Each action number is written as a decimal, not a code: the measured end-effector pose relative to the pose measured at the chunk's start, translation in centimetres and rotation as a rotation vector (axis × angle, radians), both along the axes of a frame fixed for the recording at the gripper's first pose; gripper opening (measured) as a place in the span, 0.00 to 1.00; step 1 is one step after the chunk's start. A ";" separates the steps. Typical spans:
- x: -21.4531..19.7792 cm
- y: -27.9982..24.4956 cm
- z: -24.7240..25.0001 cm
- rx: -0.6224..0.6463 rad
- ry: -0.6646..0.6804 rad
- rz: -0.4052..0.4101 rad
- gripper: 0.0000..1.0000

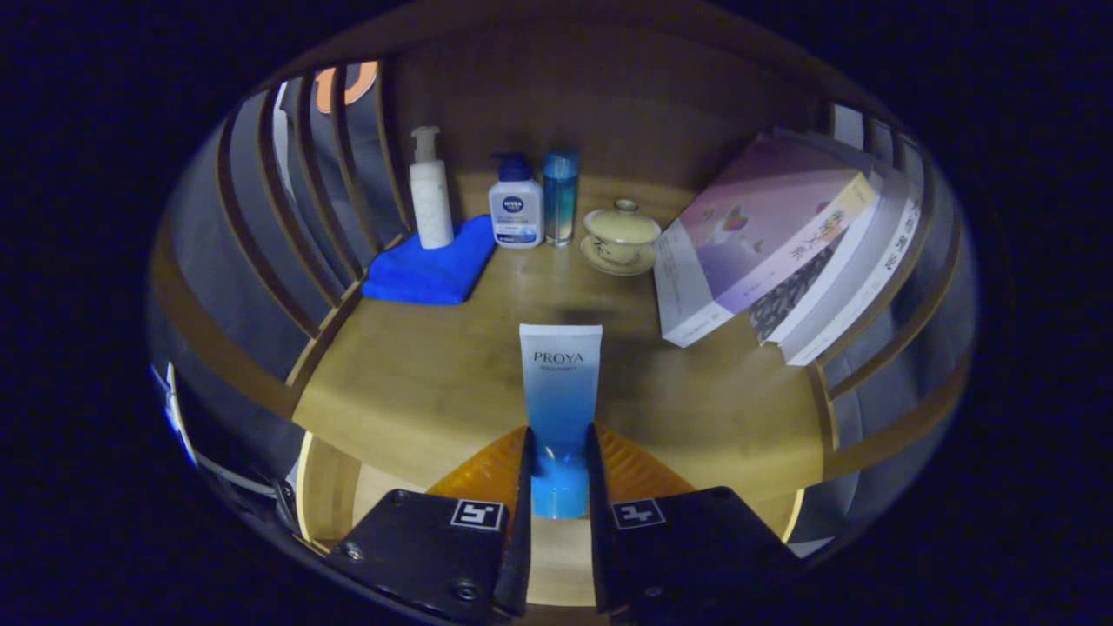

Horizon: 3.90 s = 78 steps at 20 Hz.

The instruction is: Pull open the drawer, take out the items inside it, and place them on the countertop above the cabinet.

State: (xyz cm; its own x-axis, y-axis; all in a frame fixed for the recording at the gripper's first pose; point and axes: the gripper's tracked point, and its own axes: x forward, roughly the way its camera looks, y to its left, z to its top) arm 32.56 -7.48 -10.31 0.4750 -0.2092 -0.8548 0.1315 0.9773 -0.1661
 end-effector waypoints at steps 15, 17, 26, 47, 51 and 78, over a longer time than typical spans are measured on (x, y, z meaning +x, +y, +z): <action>0.2 0.1 0.3 -0.021 -0.049 -0.033 0.54; -1.0 0.5 1.5 -0.013 -0.071 -0.026 0.54; -9.9 5.7 5.6 0.003 -0.202 0.119 0.81; -27.1 7.7 4.0 -0.032 -0.627 0.126 1.00; -28.9 7.3 1.1 -0.054 -0.684 0.118 1.00; -31.2 4.0 -10.8 -0.138 -0.701 0.019 1.00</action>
